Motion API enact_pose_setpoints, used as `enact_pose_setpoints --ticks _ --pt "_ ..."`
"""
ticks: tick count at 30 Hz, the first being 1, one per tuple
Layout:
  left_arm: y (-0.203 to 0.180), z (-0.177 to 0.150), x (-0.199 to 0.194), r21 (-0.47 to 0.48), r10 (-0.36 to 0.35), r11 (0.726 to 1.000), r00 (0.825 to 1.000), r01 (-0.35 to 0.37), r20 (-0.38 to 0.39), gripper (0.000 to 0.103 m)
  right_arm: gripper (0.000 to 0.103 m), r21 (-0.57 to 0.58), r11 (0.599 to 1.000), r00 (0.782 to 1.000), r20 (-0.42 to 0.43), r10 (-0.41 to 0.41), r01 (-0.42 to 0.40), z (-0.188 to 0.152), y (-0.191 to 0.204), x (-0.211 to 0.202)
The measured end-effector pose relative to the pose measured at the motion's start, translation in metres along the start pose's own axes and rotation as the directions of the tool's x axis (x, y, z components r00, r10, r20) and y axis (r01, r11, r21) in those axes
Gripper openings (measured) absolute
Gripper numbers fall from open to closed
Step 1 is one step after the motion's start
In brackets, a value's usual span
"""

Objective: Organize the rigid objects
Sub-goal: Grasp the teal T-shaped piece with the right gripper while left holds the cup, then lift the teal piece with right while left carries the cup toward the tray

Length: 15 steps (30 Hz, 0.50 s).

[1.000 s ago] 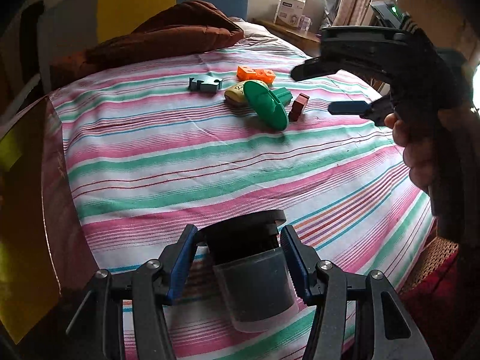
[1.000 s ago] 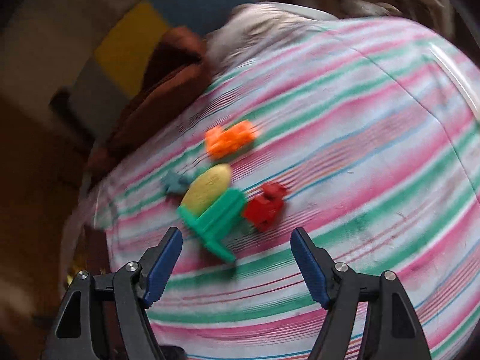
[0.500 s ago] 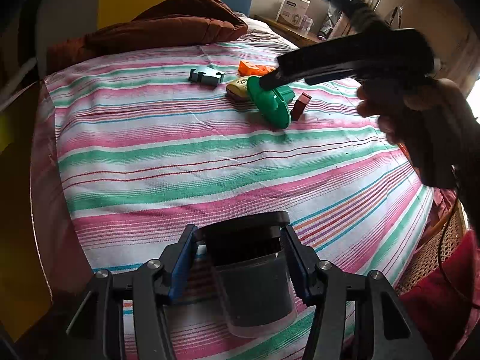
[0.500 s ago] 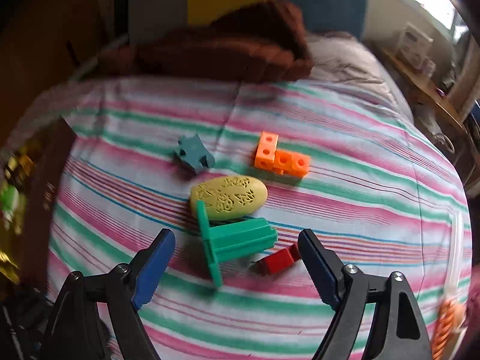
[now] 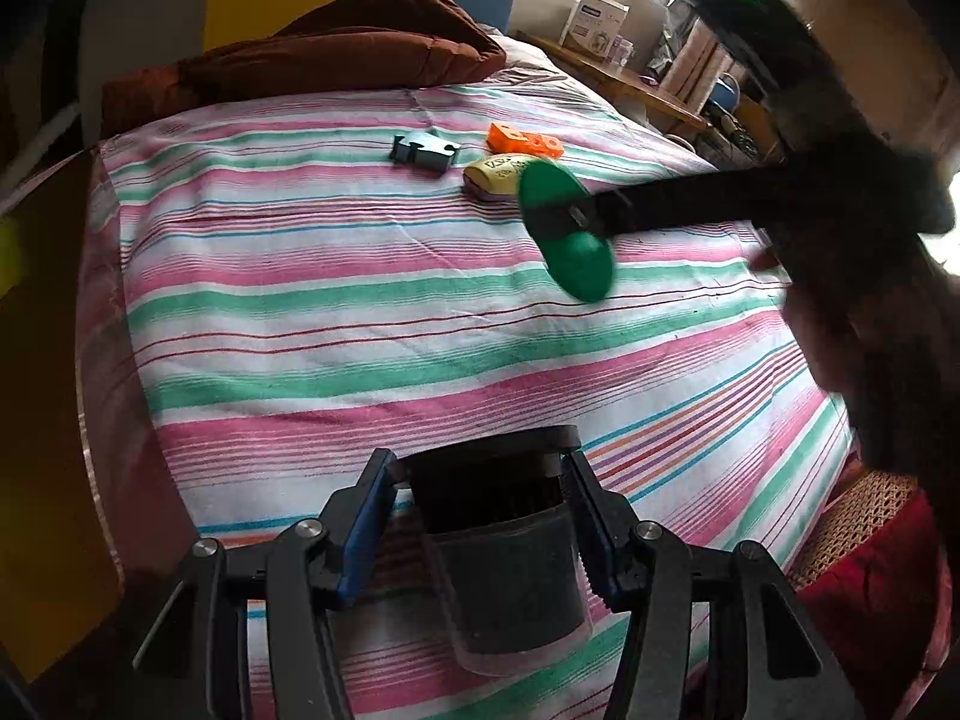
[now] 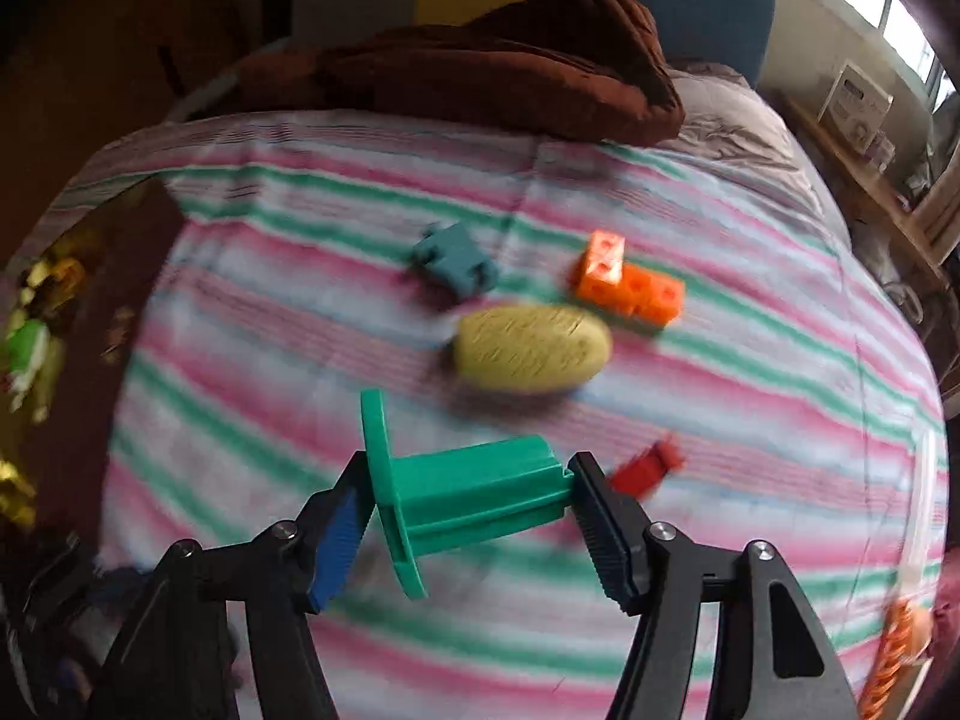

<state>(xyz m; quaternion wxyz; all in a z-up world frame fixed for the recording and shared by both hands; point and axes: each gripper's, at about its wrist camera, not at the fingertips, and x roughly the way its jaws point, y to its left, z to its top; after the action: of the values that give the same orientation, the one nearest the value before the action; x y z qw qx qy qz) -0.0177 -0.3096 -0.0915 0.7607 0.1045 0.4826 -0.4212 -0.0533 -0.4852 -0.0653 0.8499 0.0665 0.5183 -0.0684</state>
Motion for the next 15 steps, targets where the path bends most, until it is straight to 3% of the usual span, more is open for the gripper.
enact_pose_setpoints --ticks 5,9,15 --pt "-0.003 -0.005 -0.014 0.022 0.024 0.999 0.999 -0.024 0.026 0.056 0.065 0.086 0.996 1.000 -0.023 -0.002 0.004 -0.031 -0.003 0.012" --pt "-0.008 -0.005 -0.033 0.051 0.043 0.998 0.996 -0.047 0.079 0.056 0.065 0.113 0.993 1.000 -0.007 -0.015 0.016 -0.030 -0.005 0.015" --pt "0.000 0.002 -0.063 0.018 0.089 0.995 0.984 -0.093 0.153 0.056 0.062 0.105 0.993 0.999 -0.017 -0.044 0.045 -0.030 -0.001 0.023"
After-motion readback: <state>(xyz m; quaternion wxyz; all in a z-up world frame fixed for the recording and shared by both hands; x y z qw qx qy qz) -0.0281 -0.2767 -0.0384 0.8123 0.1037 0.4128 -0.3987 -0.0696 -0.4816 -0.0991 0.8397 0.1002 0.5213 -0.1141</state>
